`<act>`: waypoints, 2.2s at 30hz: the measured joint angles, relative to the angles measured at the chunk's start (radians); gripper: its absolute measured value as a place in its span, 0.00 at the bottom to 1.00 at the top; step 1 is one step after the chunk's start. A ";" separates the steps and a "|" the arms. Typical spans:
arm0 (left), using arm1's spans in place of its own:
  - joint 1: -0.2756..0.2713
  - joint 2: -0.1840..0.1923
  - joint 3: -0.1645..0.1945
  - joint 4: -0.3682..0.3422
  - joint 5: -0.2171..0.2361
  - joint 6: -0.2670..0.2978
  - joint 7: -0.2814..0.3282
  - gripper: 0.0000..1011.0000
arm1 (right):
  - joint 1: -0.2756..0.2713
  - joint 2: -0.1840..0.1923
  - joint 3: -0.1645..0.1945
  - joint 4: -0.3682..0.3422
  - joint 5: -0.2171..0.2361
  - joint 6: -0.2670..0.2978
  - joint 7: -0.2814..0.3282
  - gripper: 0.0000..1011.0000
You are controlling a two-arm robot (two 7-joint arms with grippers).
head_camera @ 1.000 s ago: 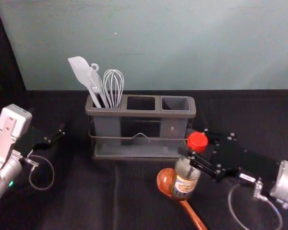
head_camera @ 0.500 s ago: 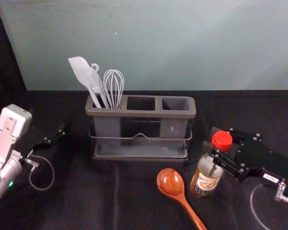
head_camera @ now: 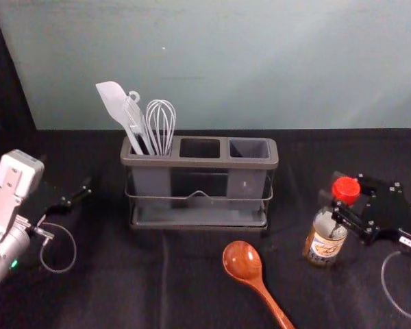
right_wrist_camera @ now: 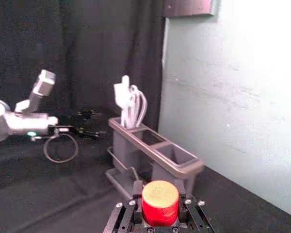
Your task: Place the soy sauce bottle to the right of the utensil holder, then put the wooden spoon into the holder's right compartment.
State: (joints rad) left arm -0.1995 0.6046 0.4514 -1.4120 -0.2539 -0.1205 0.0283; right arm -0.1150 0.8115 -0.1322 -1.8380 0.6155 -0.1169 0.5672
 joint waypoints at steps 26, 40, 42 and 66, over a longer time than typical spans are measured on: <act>0.000 0.000 0.000 0.000 0.000 0.000 0.000 1.00 | 0.267 -0.146 -0.087 0.247 -0.051 0.083 -0.024 0.38; 0.000 0.000 0.000 0.000 0.000 0.000 0.000 1.00 | 0.359 -0.212 -0.141 0.344 -0.073 0.106 -0.030 0.38; 0.000 0.000 0.000 0.000 0.000 0.000 0.000 1.00 | 0.374 -0.224 -0.152 0.357 -0.080 0.111 -0.033 0.38; 0.000 0.000 0.000 0.000 0.000 0.000 0.000 1.00 | 0.426 -0.261 -0.188 0.443 -0.111 0.116 -0.031 0.38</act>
State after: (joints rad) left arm -0.1995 0.6047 0.4514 -1.4120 -0.2539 -0.1205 0.0283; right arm 0.3108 0.5503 -0.3206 -1.3954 0.5041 -0.0007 0.5359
